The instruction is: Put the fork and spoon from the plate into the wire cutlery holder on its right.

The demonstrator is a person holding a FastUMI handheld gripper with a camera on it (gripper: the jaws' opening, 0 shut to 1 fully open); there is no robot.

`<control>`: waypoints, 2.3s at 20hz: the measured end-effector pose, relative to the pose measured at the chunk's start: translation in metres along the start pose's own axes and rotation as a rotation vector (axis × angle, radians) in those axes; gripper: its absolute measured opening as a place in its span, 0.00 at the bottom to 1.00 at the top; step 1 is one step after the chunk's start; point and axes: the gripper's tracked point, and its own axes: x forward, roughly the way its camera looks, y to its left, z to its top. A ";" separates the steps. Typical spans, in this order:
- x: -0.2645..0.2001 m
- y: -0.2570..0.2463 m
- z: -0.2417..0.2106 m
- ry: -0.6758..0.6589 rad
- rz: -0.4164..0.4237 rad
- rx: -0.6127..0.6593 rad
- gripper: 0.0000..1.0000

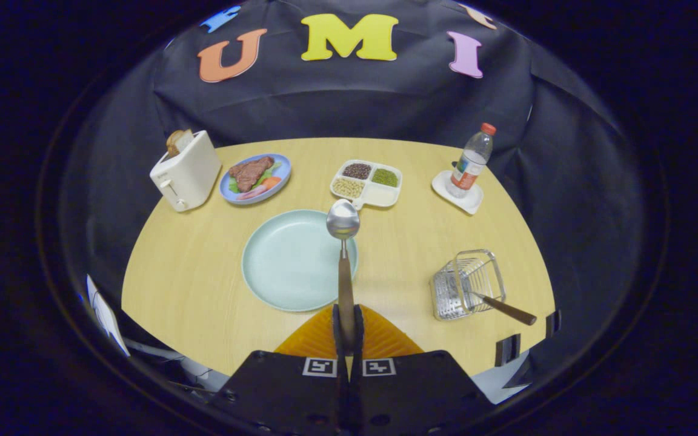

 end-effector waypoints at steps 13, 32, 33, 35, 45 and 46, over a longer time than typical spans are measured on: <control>-0.021 -0.129 -0.054 0.021 -0.084 0.079 0.00; -0.014 -0.146 -0.043 0.061 -0.157 0.091 0.07; -0.014 -0.144 -0.037 0.050 -0.153 0.093 0.10; -0.013 -0.140 -0.032 0.048 -0.147 0.092 0.10; -0.004 -0.135 -0.027 0.048 -0.137 0.085 0.10; -0.003 -0.135 -0.026 0.046 -0.133 0.089 0.10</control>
